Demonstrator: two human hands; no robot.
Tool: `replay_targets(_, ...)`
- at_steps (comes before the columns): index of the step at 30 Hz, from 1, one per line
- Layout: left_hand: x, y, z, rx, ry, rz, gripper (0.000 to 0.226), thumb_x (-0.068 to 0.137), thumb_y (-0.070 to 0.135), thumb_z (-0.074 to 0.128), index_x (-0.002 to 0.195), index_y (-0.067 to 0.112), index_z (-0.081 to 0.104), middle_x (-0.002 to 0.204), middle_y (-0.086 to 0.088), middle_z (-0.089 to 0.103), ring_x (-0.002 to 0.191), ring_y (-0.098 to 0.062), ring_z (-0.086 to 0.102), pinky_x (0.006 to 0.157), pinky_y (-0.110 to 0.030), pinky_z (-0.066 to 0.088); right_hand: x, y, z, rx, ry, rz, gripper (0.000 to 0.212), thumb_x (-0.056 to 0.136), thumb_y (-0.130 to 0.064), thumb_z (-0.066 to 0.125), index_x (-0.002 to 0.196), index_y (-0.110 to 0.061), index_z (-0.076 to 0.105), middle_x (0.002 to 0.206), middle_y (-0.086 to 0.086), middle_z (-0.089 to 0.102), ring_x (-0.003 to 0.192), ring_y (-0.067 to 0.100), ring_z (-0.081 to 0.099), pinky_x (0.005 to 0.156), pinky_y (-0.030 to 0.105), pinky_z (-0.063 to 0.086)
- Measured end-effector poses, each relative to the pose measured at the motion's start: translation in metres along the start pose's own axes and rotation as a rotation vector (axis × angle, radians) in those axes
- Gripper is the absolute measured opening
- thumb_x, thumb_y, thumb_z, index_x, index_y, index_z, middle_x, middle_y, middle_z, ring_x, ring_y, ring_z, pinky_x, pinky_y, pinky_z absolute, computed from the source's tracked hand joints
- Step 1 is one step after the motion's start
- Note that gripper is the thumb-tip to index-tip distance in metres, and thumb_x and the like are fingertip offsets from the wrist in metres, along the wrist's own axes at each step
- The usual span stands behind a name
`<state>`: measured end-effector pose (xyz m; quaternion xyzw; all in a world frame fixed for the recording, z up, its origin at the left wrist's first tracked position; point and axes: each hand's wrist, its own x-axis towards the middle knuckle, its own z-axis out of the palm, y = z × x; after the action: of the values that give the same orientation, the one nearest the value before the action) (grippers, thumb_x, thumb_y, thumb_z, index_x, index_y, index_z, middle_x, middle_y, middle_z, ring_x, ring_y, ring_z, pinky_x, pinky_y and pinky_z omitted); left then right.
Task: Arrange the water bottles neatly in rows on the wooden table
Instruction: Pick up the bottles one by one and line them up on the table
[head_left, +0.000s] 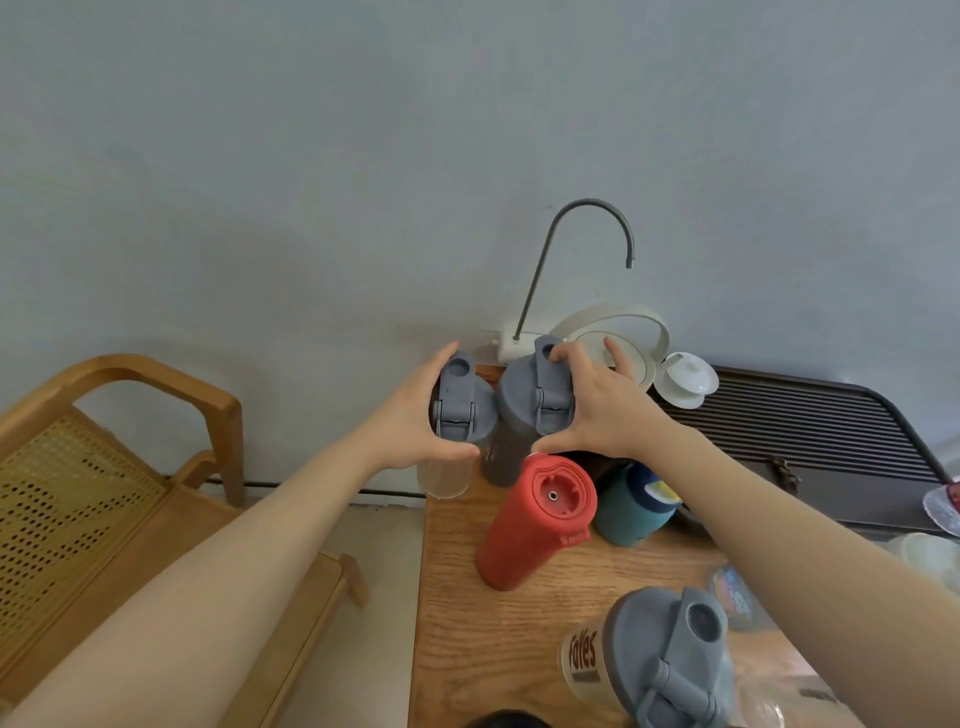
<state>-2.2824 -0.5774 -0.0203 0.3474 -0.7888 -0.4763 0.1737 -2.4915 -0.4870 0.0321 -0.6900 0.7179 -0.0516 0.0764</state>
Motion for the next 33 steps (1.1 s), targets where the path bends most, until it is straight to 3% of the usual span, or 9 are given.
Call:
replay_targets(3, 0.0, -0.002, 0.002, -0.026, 0.049, 0.0, 0.109, 0.061, 0.021, 0.083, 0.143, 0.029, 0.012, 0.143, -0.001, 0.036, 0.126, -0.017, 0.043, 0.102, -0.029, 0.037, -0.003, 0.0, 0.002, 0.008, 0.006, 0.015, 0.103, 0.053, -0.068, 0.072, 0.128, -0.01, 0.031, 0.107, -0.001, 0.053, 0.116, 0.023, 0.054, 0.116, 0.045, -0.005)
replay_targets(6, 0.002, -0.003, 0.004, -0.042, 0.089, -0.003, 0.109, 0.062, 0.02, 0.083, 0.144, 0.026, 0.012, 0.145, -0.003, 0.032, 0.129, -0.017, 0.038, 0.102, -0.027, 0.034, -0.008, 0.002, 0.004, -0.032, -0.034, -0.04, 0.117, 0.045, -0.082, 0.06, 0.133, -0.011, 0.028, 0.134, 0.004, 0.046, 0.135, 0.021, 0.034, 0.115, 0.048, -0.008)
replay_targets(10, 0.004, -0.003, 0.003, -0.061, 0.052, -0.026, 0.112, 0.064, 0.018, 0.082, 0.144, 0.027, 0.005, 0.149, -0.003, 0.021, 0.134, -0.017, 0.029, 0.103, -0.026, 0.029, -0.017, 0.012, -0.001, 0.006, -0.137, -0.077, 0.112, 0.059, -0.066, 0.071, 0.143, -0.019, 0.014, 0.15, 0.005, 0.027, 0.144, 0.021, 0.012, 0.118, 0.048, -0.001)
replay_targets(15, -0.001, -0.003, 0.006, 0.014, 0.103, -0.057, 0.123, 0.056, 0.033, 0.085, 0.145, 0.026, 0.001, 0.15, -0.006, 0.019, 0.138, -0.022, 0.023, 0.112, -0.041, 0.026, -0.038, 0.039, -0.014, 0.47, 0.008, 0.044, 0.104, 0.068, -0.036, 0.079, 0.145, -0.024, 0.01, 0.147, 0.009, 0.032, 0.138, 0.017, 0.029, 0.11, 0.031, 0.028)
replay_targets(18, -0.004, 0.007, 0.011, 0.096, 0.151, -0.051, 0.123, 0.055, 0.04, 0.085, 0.145, 0.025, 0.002, 0.15, -0.007, 0.018, 0.138, -0.024, 0.021, 0.112, -0.047, 0.025, -0.033, 0.052, -0.008, 0.312, -0.018, 0.143, 0.092, 0.072, -0.036, 0.075, 0.143, -0.015, 0.021, 0.147, 0.012, 0.031, 0.136, 0.026, 0.032, 0.108, 0.034, 0.03)
replay_targets(21, -0.008, 0.019, 0.014, 0.197, 0.21, -0.021, 0.116, 0.061, 0.038, 0.082, 0.145, 0.021, 0.004, 0.152, -0.009, 0.015, 0.14, -0.025, 0.014, 0.114, -0.044, 0.02, -0.024, 0.047, 0.001, 0.277, -0.117, 0.187, 0.1, 0.068, -0.038, 0.078, 0.144, -0.015, 0.018, 0.147, 0.014, 0.03, 0.131, 0.031, 0.036, 0.107, 0.04, 0.035)
replay_targets(25, -0.019, 0.033, 0.016, 0.34, 0.236, -0.036, 0.102, 0.069, 0.044, 0.074, 0.145, 0.022, 0.01, 0.155, -0.006, 0.004, 0.141, -0.024, 0.004, 0.114, -0.043, 0.013, -0.024, 0.044, 0.006, 0.129, -0.075, 0.23, 0.095, 0.062, -0.044, 0.075, 0.138, -0.022, 0.021, 0.132, 0.014, 0.047, 0.115, 0.036, 0.049, 0.093, 0.05, 0.046)
replay_targets(29, -0.039, 0.057, 0.018, 0.356, 0.333, 0.171, 0.083, 0.068, 0.06, 0.048, 0.136, 0.015, 0.035, 0.146, -0.006, 0.028, 0.133, -0.019, 0.022, 0.109, -0.038, 0.018, -0.036, 0.038, 0.011, -0.019, -0.054, 0.236, 0.091, 0.062, -0.049, 0.072, 0.135, -0.021, 0.023, 0.123, 0.015, 0.049, 0.111, 0.038, 0.049, 0.088, 0.051, 0.047)
replay_targets(33, -0.062, 0.077, 0.04, 0.362, 0.049, 0.236, 0.082, 0.063, 0.067, 0.049, 0.133, 0.026, 0.036, 0.137, 0.01, 0.033, 0.123, 0.002, 0.024, 0.104, -0.028, 0.026, -0.036, 0.03, 0.01, -0.037, -0.098, 0.27, 0.095, 0.067, -0.053, 0.068, 0.14, -0.021, 0.016, 0.13, 0.018, 0.044, 0.117, 0.041, 0.046, 0.09, 0.052, 0.045)
